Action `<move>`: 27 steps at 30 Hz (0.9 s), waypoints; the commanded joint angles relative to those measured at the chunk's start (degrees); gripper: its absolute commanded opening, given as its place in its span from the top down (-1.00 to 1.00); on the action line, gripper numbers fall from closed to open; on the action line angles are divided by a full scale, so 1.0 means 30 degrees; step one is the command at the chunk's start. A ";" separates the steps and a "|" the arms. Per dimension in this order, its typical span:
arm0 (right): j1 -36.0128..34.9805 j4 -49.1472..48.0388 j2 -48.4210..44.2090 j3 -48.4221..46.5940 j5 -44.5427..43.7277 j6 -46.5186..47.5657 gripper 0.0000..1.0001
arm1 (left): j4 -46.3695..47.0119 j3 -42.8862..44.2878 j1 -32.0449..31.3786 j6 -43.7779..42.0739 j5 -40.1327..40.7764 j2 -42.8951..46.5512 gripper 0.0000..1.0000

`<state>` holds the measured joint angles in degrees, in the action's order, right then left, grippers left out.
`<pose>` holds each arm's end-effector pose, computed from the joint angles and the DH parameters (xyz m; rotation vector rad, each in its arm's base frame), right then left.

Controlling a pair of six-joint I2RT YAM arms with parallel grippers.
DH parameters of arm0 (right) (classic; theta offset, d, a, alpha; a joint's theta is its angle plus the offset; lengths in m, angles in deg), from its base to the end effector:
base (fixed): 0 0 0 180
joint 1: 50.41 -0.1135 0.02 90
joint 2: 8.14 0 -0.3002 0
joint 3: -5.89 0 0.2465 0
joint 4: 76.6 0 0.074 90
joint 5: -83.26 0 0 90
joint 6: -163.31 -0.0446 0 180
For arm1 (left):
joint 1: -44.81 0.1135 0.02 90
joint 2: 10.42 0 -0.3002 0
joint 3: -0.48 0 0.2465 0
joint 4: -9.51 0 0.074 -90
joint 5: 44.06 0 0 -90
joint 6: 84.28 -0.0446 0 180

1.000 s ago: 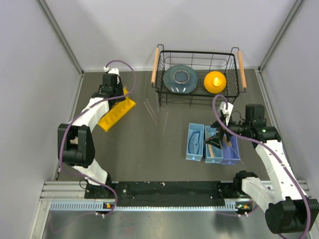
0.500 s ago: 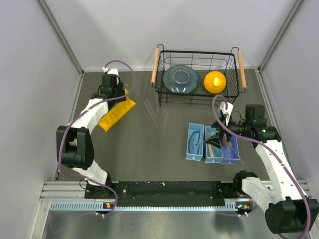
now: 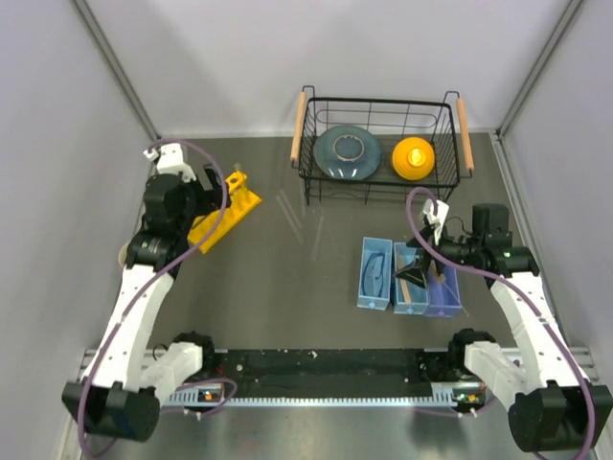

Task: Organize the chemistry lab equipment

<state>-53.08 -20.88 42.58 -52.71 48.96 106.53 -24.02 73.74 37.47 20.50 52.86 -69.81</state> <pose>0.1388 0.0434 0.3062 -1.0370 1.8362 0.8434 0.2167 -0.0225 0.3912 -0.2054 1.9029 -0.1450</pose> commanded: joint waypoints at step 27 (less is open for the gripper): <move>0.0365 -0.0311 0.0965 -0.3268 0.0389 -0.3014 -0.97 | 0.1207 -0.7482 -0.7199 0.4447 -0.8177 0.6882 -0.98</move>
<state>-52.73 -20.88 45.05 -59.31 49.01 99.25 -25.22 51.03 29.15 32.55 19.07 -46.32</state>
